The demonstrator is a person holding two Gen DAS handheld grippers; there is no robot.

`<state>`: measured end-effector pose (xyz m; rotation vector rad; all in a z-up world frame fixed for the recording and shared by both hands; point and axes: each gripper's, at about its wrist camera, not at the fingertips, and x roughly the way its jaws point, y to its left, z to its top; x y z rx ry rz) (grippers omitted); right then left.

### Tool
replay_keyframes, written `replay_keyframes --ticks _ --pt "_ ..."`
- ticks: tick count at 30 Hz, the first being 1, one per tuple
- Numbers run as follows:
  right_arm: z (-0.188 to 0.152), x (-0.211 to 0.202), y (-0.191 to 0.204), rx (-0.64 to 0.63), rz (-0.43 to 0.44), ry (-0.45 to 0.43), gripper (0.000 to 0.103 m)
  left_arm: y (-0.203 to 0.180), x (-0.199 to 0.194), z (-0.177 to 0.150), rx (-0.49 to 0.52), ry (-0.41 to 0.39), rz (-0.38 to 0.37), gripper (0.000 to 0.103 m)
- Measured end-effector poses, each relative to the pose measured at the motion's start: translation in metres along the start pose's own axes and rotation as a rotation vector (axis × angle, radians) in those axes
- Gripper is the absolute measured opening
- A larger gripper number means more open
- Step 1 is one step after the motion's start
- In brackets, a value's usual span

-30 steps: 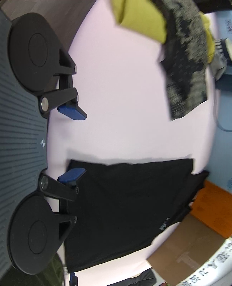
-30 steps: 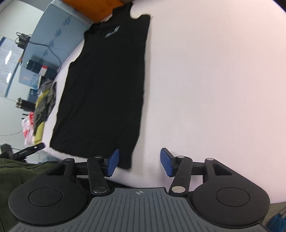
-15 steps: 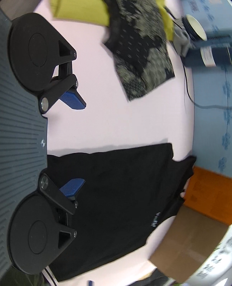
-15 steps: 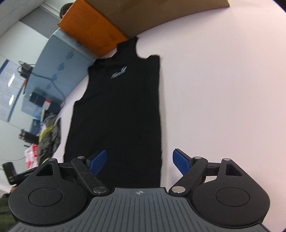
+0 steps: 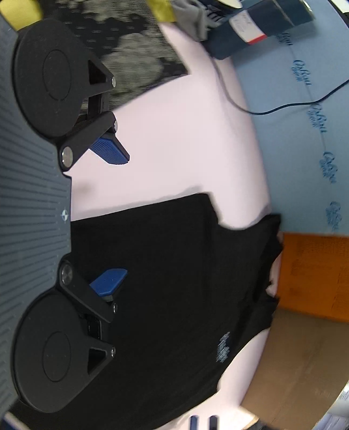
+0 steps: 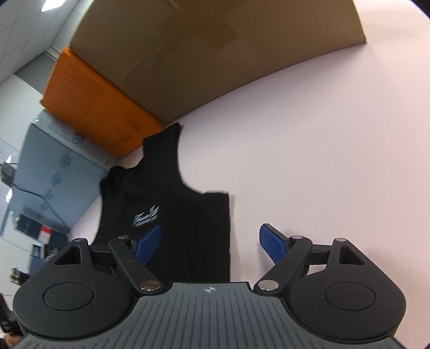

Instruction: Fold clothes

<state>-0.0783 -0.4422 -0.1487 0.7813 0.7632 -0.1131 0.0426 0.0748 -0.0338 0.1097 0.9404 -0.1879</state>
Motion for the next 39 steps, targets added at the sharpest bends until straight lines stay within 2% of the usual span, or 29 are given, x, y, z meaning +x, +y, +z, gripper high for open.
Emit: replay_keyframes --ticks 3,7,10,12,13,17,21,24,27,30,33,35,38,39 --pt "0.008 0.019 0.005 -0.032 -0.033 -0.030 0.077 0.007 0.026 0.023 -0.086 -0.018 0.060 0.083" --pt "0.012 0.030 0.013 -0.068 -0.046 -0.049 0.076 0.018 0.055 0.045 -0.164 -0.035 0.097 0.083" --pt "0.013 0.036 0.020 -0.126 -0.090 -0.049 0.057 0.019 0.073 0.055 -0.167 -0.026 0.122 0.081" --pt "0.013 0.037 0.024 -0.173 -0.132 -0.047 0.039 0.016 0.082 0.058 -0.138 -0.016 0.147 0.075" --pt "0.012 0.038 0.025 -0.191 -0.146 -0.046 0.035 0.014 0.086 0.059 -0.120 -0.008 0.158 0.069" --pt "0.012 0.041 0.028 -0.226 -0.155 -0.029 0.018 0.008 0.095 0.060 -0.102 -0.009 0.165 0.069" --pt "0.011 0.043 0.035 -0.276 -0.171 -0.024 0.012 0.005 0.099 0.063 -0.105 -0.012 0.171 0.070" --pt "0.010 0.039 0.039 -0.324 -0.191 -0.041 0.008 0.006 0.099 0.062 -0.114 -0.011 0.173 0.072" --pt "0.013 0.041 0.038 -0.380 -0.279 -0.039 0.008 0.009 0.101 0.062 -0.126 -0.011 0.174 0.078" --pt "0.016 0.037 0.032 -0.360 -0.366 -0.059 0.006 0.012 0.102 0.061 -0.139 -0.009 0.174 0.081" --pt "0.019 0.026 0.017 -0.254 -0.325 -0.088 0.007 0.013 0.102 0.060 -0.142 -0.008 0.179 0.085" --pt "0.016 0.020 0.009 -0.194 -0.256 -0.075 0.009 0.014 0.102 0.060 -0.148 -0.006 0.179 0.085" --pt "0.002 0.009 0.001 -0.129 -0.159 -0.035 0.023 0.014 0.100 0.058 -0.147 0.000 0.173 0.086" --pt "-0.004 0.004 -0.002 -0.109 -0.132 -0.030 0.025 0.015 0.099 0.057 -0.143 0.004 0.169 0.087"
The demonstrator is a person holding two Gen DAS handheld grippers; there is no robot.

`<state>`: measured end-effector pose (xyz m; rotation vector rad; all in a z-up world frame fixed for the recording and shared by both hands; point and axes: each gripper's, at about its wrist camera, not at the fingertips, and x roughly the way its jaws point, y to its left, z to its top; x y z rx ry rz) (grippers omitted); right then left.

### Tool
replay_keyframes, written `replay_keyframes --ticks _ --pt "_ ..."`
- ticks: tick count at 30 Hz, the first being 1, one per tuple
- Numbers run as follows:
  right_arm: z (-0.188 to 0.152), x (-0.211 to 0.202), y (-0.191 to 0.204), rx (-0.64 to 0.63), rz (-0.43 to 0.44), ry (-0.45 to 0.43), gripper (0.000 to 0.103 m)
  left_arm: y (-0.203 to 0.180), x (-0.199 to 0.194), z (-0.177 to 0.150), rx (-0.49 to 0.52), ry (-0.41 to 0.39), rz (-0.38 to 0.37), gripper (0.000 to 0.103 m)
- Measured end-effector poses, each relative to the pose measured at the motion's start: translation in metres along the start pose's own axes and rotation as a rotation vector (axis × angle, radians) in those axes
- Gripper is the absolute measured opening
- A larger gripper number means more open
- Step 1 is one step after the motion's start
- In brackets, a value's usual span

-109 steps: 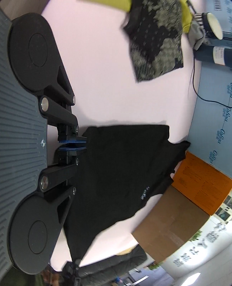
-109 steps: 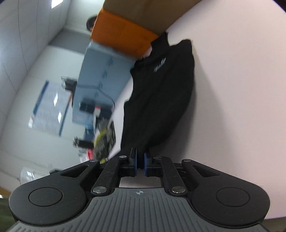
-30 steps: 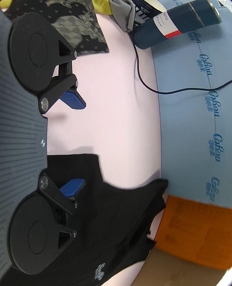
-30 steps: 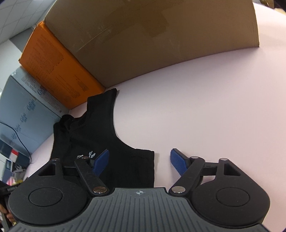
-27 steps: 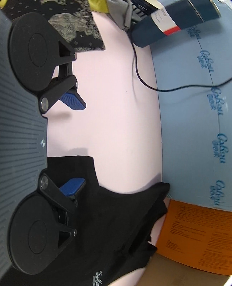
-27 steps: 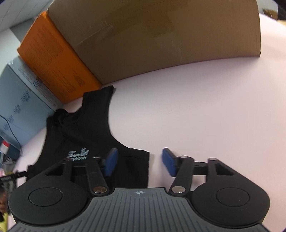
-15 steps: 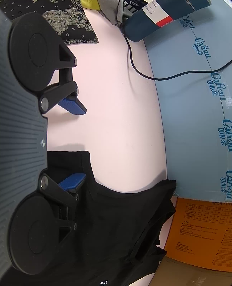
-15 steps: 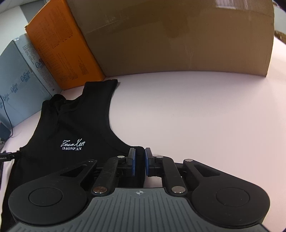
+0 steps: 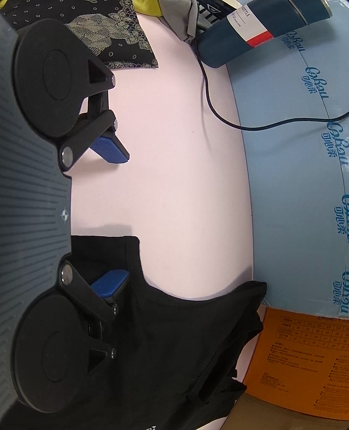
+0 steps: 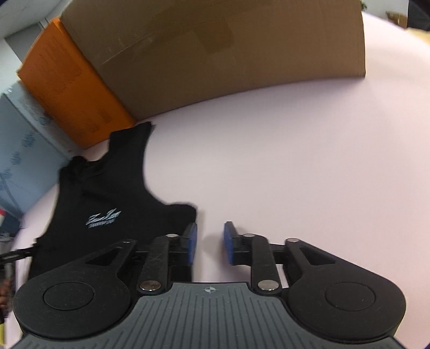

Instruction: Fold clothes

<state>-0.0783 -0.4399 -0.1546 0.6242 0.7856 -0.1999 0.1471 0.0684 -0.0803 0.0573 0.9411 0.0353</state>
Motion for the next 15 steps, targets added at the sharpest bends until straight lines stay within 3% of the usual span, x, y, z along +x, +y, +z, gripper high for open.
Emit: replay_keyframes --ticks 3,8,9,11,15 --pt "-0.020 -0.016 -0.011 0.046 0.050 0.006 0.026 0.007 -0.005 -0.008 0.025 0.014 -0.009 0.095" --pt "-0.030 -0.040 -0.021 0.071 0.085 0.073 0.029 0.022 -0.021 -0.022 0.104 0.056 -0.045 0.097" --pt "-0.024 -0.044 -0.020 0.065 0.073 0.082 0.037 0.023 -0.023 -0.020 0.135 0.067 -0.037 0.096" --pt "-0.005 -0.053 -0.011 0.024 0.065 0.065 0.039 0.025 -0.031 -0.010 0.203 0.067 -0.004 0.095" --pt "0.053 -0.079 0.018 -0.046 0.100 -0.019 0.047 0.030 -0.069 0.040 0.335 -0.043 0.029 0.095"
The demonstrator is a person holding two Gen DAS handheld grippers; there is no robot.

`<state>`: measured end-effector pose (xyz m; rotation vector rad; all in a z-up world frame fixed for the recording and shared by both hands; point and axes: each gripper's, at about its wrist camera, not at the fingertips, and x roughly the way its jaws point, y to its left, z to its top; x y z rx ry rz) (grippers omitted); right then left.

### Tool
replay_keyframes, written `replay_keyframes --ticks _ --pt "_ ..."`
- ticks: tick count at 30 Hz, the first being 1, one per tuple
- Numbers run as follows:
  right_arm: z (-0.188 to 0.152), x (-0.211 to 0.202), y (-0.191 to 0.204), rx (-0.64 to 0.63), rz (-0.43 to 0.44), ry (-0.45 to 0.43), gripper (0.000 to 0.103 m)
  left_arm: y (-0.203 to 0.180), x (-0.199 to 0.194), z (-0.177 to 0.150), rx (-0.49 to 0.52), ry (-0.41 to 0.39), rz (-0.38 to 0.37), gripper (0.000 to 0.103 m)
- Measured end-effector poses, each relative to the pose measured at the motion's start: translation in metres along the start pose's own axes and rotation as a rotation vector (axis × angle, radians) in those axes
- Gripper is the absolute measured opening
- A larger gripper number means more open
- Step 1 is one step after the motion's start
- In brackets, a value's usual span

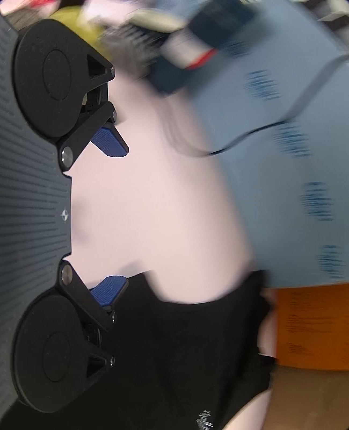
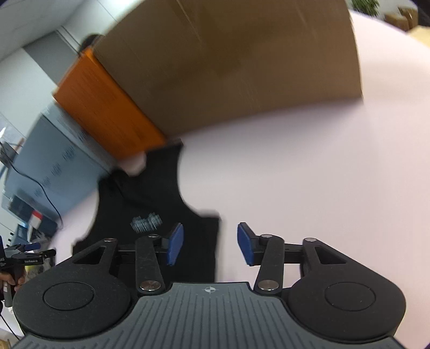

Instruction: Fold clothes

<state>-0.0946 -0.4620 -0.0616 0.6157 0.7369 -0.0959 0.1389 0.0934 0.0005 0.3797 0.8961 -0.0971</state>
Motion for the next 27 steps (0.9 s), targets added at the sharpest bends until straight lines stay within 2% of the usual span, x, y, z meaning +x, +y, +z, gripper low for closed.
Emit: replay_keyframes --ticks 2,5,7,8,10,12,14,15,17,21,27 --pt "0.038 -0.010 0.019 -0.064 0.016 -0.028 0.048 0.014 -0.022 0.031 0.053 -0.066 0.026 0.095" --pt "0.094 -0.020 0.054 -0.200 -0.006 -0.043 0.051 0.035 -0.057 0.078 0.096 -0.176 0.071 0.095" --pt "0.124 -0.026 0.077 -0.286 -0.009 -0.063 0.057 0.047 -0.078 0.103 0.081 -0.254 0.073 0.096" --pt "0.137 -0.026 0.087 -0.324 0.000 -0.077 0.064 0.052 -0.088 0.115 0.067 -0.293 0.069 0.096" --pt "0.157 -0.019 0.105 -0.396 0.036 -0.098 0.070 0.059 -0.101 0.129 0.034 -0.367 0.026 0.096" --pt "0.163 -0.003 0.114 -0.445 0.077 -0.105 0.071 0.058 -0.100 0.132 0.005 -0.410 -0.066 0.088" --pt "0.159 0.024 0.116 -0.458 0.102 -0.074 0.070 0.046 -0.084 0.128 0.020 -0.395 -0.143 0.070" --pt "0.156 0.041 0.117 -0.466 0.110 -0.048 0.066 0.035 -0.071 0.127 0.052 -0.372 -0.162 0.066" --pt "0.147 0.075 0.121 -0.524 0.094 0.017 0.065 0.012 -0.041 0.122 0.125 -0.318 -0.184 0.053" --pt "0.134 0.141 0.127 -0.662 0.069 0.087 0.064 -0.025 0.021 0.115 0.151 -0.234 -0.245 0.049" --pt "0.129 0.221 0.109 -0.649 0.090 0.154 0.064 -0.064 0.091 0.109 0.068 -0.144 -0.318 0.050"
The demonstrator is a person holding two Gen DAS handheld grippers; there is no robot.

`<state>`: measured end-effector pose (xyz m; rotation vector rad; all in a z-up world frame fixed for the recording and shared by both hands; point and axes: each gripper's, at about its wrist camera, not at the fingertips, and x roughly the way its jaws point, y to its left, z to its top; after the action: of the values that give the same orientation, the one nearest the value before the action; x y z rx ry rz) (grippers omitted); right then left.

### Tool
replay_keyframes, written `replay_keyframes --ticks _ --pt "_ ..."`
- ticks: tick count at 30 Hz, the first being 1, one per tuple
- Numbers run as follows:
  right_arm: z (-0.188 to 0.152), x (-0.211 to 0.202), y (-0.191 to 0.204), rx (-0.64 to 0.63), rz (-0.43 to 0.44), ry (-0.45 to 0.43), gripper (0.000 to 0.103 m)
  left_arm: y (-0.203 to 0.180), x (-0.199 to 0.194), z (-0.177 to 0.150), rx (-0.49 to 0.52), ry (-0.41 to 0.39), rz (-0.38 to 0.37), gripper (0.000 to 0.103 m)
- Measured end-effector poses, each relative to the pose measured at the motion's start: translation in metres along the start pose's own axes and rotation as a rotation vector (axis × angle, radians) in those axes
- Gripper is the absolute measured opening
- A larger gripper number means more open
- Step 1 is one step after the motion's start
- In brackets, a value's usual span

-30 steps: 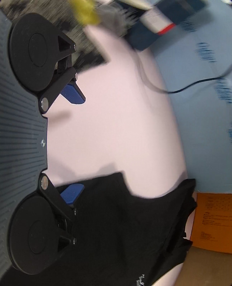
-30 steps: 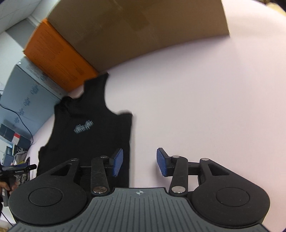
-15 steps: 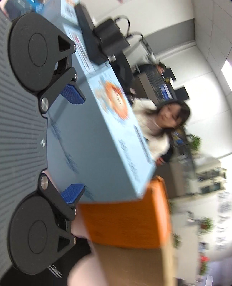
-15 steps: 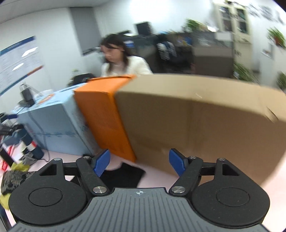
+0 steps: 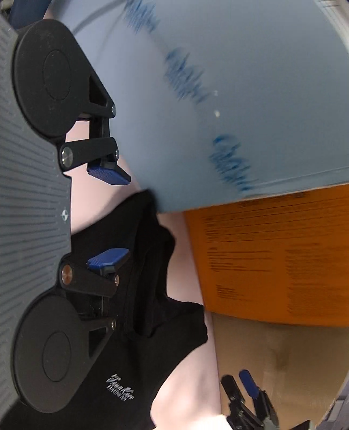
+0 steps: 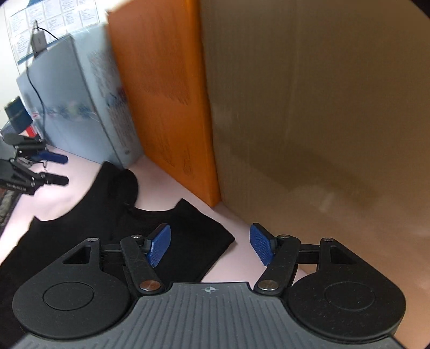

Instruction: Fold clothes

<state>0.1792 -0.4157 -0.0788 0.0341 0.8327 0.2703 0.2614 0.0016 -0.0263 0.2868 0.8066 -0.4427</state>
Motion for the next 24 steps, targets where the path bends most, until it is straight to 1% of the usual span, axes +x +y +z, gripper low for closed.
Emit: replay_keyframes --ticks 2,4,6,8,9,10,11,13,14,15,16,19,21,24 --pt "-0.005 0.022 -0.010 0.029 0.021 0.011 0.064 -0.005 0.015 -0.008 -0.038 0.012 -0.017 0.051" --pt "-0.020 0.034 -0.019 0.073 0.038 0.015 0.064 -0.007 0.027 -0.014 -0.071 0.019 -0.026 0.052" --pt "-0.027 0.047 -0.023 0.098 0.052 0.014 0.064 -0.009 0.037 -0.018 -0.092 0.022 -0.033 0.055" --pt "-0.035 0.055 -0.023 0.115 0.064 0.007 0.064 -0.012 0.043 -0.021 -0.093 0.019 -0.037 0.062" --pt "-0.040 0.054 -0.023 0.118 0.069 -0.010 0.059 -0.013 0.046 -0.023 -0.093 0.018 -0.037 0.064" --pt "-0.041 0.056 -0.022 0.113 0.072 -0.026 0.046 -0.015 0.049 -0.025 -0.094 0.017 -0.037 0.067" --pt "-0.041 0.059 -0.019 0.093 0.068 -0.023 0.007 -0.015 0.051 -0.026 -0.095 0.016 -0.035 0.068" --pt "-0.039 0.054 -0.008 0.001 -0.004 -0.030 0.006 -0.017 0.053 -0.027 -0.095 0.013 -0.023 0.069" --pt "-0.039 0.051 -0.004 -0.038 -0.068 -0.035 0.006 -0.017 0.053 -0.027 -0.093 0.009 -0.017 0.069" --pt "-0.038 0.049 -0.005 -0.056 -0.129 -0.038 0.006 -0.018 0.052 -0.027 -0.093 0.003 -0.015 0.070" --pt "-0.039 0.047 -0.007 -0.058 -0.161 -0.044 0.006 -0.018 0.052 -0.027 -0.092 -0.004 -0.016 0.072" --pt "-0.043 0.045 -0.014 -0.024 -0.183 -0.053 0.006 -0.020 0.052 -0.028 -0.087 -0.021 -0.013 0.074" --pt "-0.046 0.044 -0.013 -0.016 -0.198 -0.067 0.015 -0.022 0.055 -0.027 -0.079 -0.020 -0.001 0.075" --pt "-0.046 0.036 -0.004 -0.010 -0.237 -0.110 0.015 -0.024 0.056 -0.026 -0.079 -0.033 0.016 0.075"
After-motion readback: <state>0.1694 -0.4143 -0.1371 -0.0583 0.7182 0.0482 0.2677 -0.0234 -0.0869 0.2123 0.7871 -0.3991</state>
